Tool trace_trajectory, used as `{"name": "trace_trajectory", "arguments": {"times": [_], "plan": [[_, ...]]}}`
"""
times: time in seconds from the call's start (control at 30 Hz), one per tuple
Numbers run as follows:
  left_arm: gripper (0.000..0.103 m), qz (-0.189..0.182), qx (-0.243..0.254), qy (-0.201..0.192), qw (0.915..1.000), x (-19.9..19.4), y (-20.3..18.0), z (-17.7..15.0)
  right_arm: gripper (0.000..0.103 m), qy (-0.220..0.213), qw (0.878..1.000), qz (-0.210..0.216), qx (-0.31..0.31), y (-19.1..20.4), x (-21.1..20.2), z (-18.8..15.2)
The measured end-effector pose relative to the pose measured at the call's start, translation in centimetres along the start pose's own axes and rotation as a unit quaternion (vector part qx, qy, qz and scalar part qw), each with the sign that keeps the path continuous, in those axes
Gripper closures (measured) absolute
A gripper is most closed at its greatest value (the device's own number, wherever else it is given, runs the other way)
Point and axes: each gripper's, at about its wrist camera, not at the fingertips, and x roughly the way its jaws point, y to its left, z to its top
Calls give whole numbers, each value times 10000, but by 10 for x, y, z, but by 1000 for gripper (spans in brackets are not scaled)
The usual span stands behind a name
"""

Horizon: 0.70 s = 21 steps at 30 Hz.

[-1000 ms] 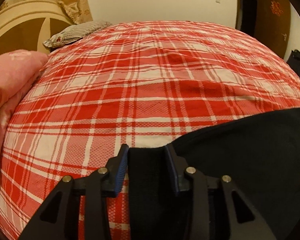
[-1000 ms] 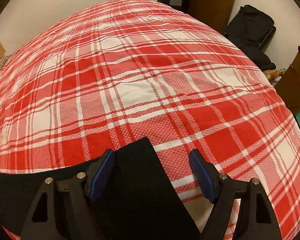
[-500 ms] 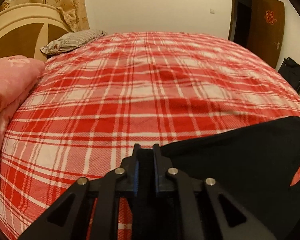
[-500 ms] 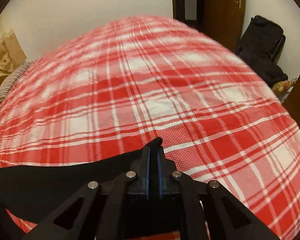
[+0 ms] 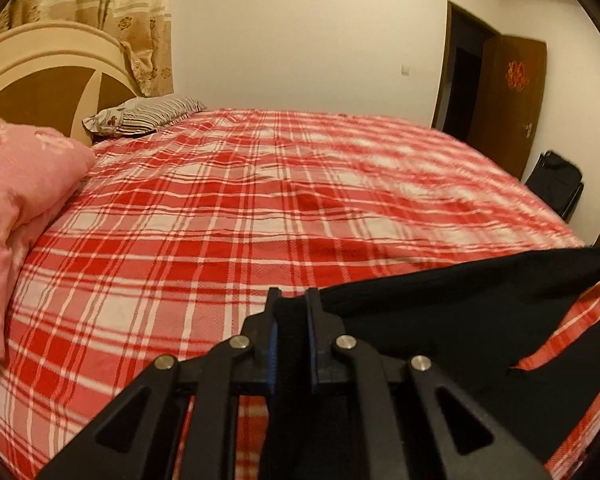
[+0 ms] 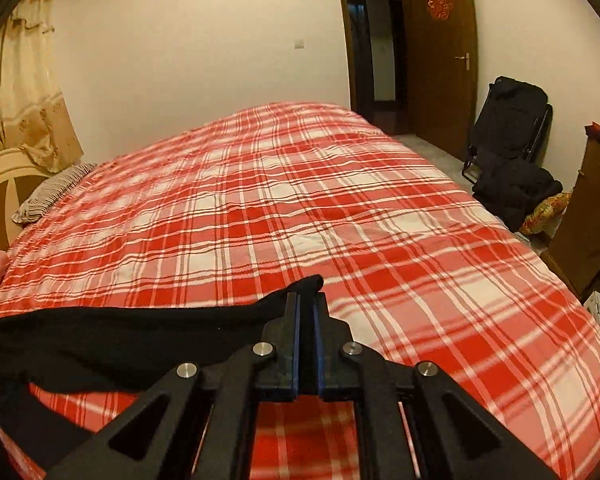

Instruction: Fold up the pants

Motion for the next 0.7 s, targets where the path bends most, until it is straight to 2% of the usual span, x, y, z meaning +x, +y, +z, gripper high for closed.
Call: {"name": "trace_trajectory", "arguments": {"times": [0.3, 0.47, 0.7], "plan": [[91, -230, -148, -160, 9995, -43, 7, -41, 98, -201, 9993, 21, 304, -30, -50, -56], [91, -346, -273, -122, 9990, -55, 13, -72, 98, -175, 9986, -57, 500, -47, -62, -84], [90, -385, -64, 46, 9992, -56, 9, -119, 98, -105, 9976, -128, 669, -65, -72, -113]]}}
